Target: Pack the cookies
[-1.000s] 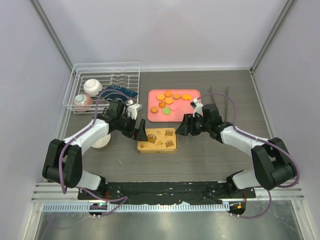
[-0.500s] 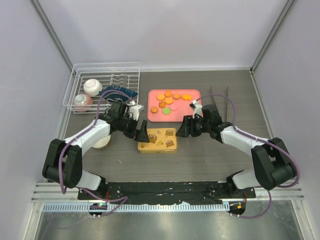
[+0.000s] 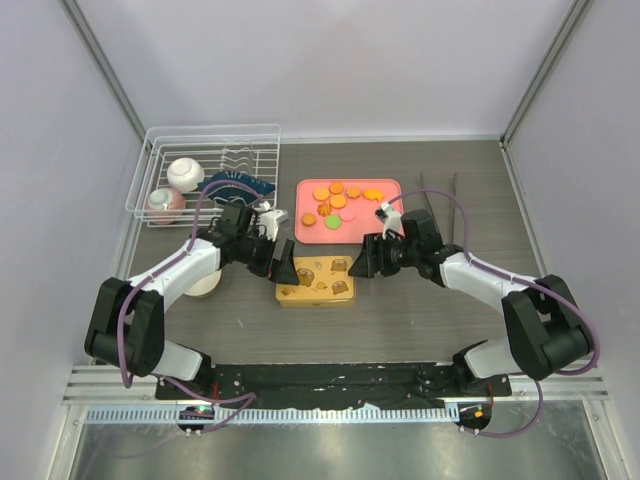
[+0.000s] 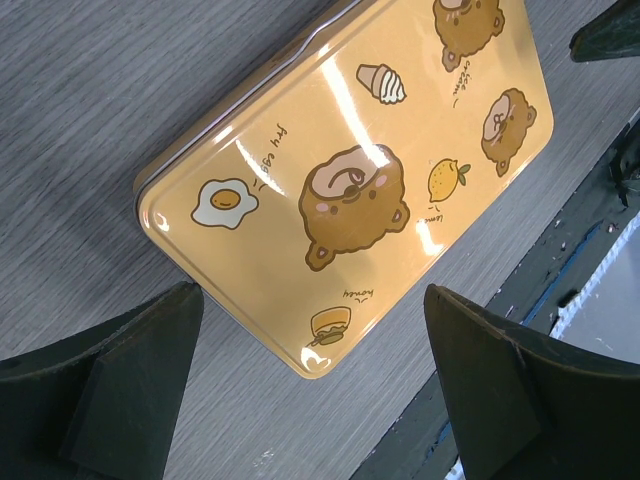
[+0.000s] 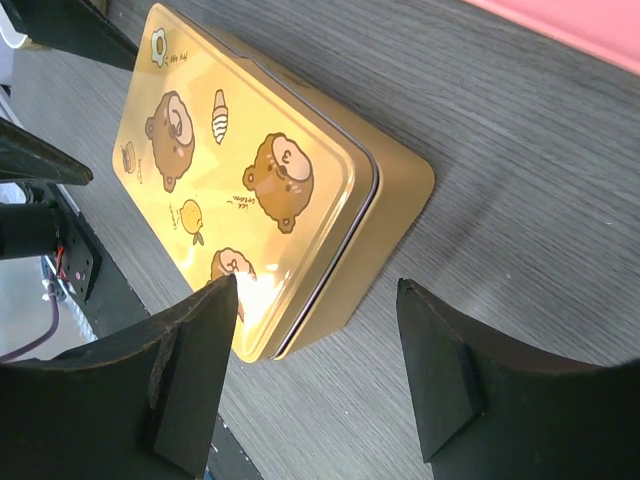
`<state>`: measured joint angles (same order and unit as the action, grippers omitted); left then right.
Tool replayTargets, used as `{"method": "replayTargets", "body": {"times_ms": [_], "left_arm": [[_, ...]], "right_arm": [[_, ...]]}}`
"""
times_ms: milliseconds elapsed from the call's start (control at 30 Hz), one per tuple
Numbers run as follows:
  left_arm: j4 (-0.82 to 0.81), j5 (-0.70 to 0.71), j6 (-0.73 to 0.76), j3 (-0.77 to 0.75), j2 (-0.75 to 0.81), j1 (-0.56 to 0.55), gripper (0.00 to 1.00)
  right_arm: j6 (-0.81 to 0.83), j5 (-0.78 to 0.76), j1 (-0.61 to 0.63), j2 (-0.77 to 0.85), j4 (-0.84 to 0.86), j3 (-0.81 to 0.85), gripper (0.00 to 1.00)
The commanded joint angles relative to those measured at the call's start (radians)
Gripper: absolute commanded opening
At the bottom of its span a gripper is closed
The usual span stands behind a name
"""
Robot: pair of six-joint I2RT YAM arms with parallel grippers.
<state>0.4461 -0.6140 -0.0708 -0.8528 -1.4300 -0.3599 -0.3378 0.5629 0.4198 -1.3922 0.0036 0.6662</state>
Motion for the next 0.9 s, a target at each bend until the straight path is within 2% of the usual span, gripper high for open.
{"method": "replayTargets", "body": {"times_ms": [0, 633, 867], "left_arm": [[-0.009, -0.021, -0.006, -0.048, 0.008, -0.005, 0.97], [-0.012, -0.021, -0.009, -0.046, 0.016, -0.005, 0.97], [-0.017, -0.027, -0.011, -0.046, 0.014, -0.008, 0.97]], "right_arm": [[0.028, 0.022, 0.017, -0.002, 0.009, 0.032, 0.70], [-0.006, 0.037, 0.033, -0.102, 0.068, 0.042, 0.69], [-0.024, 0.060, 0.034, -0.154, 0.095, 0.061, 0.65]]}}
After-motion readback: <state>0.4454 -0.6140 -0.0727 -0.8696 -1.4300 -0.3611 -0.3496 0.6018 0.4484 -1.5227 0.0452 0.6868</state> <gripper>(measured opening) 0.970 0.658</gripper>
